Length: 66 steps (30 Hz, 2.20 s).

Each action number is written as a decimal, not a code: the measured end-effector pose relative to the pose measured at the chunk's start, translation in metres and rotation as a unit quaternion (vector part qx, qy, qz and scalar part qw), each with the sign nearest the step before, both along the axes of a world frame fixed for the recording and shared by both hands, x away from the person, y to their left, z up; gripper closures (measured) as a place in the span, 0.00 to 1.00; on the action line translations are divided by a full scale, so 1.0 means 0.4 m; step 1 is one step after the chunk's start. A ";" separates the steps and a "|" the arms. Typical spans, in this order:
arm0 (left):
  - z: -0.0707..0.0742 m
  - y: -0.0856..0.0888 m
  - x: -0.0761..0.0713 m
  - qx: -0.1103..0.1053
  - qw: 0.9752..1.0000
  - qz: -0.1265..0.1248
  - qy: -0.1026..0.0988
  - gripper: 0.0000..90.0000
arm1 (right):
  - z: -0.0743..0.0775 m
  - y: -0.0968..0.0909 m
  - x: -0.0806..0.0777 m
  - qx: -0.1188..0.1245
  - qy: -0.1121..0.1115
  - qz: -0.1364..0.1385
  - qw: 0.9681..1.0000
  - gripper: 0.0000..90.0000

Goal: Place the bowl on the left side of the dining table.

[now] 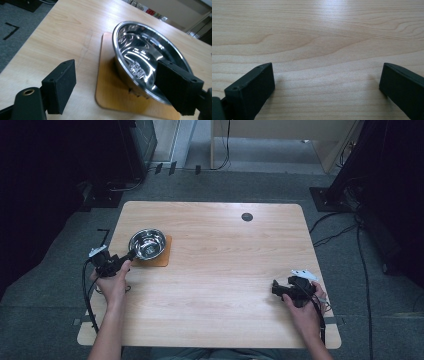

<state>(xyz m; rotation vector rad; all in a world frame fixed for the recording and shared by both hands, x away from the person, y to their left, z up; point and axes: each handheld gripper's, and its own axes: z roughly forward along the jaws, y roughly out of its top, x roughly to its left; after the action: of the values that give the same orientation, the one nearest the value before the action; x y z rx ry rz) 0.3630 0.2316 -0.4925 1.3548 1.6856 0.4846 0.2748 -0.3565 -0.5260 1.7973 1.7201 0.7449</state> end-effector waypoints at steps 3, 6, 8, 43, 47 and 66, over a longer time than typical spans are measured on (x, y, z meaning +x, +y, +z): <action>-0.006 0.011 -0.017 0.004 1.000 0.003 0.004 0.19 | 0.000 0.000 0.000 0.000 0.000 0.000 1.000 0.00; -0.012 0.019 -0.034 0.010 1.000 0.003 0.010 0.19 | 0.000 0.000 0.000 0.000 0.000 0.000 1.000 0.00; -0.016 0.021 -0.045 0.014 1.000 0.003 0.012 0.19 | 0.000 0.000 0.000 0.000 0.000 0.000 1.000 0.00; -0.023 0.013 -0.245 0.095 0.993 -0.063 0.017 0.19 | 0.000 0.000 0.000 0.000 0.000 0.000 1.000 0.00; -0.031 0.015 -0.264 0.097 0.993 -0.069 0.022 0.19 | 0.000 0.000 0.000 0.000 0.000 0.000 1.000 0.00; -0.052 0.022 -0.323 0.117 0.989 -0.077 0.050 0.19 | 0.000 0.000 0.000 0.000 0.000 0.000 1.000 0.00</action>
<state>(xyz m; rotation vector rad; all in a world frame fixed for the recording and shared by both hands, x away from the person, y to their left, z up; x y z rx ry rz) 0.2336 0.2404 -0.5135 1.6916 1.6260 0.5446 0.2749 -0.3564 -0.5259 1.7978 1.7199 0.7448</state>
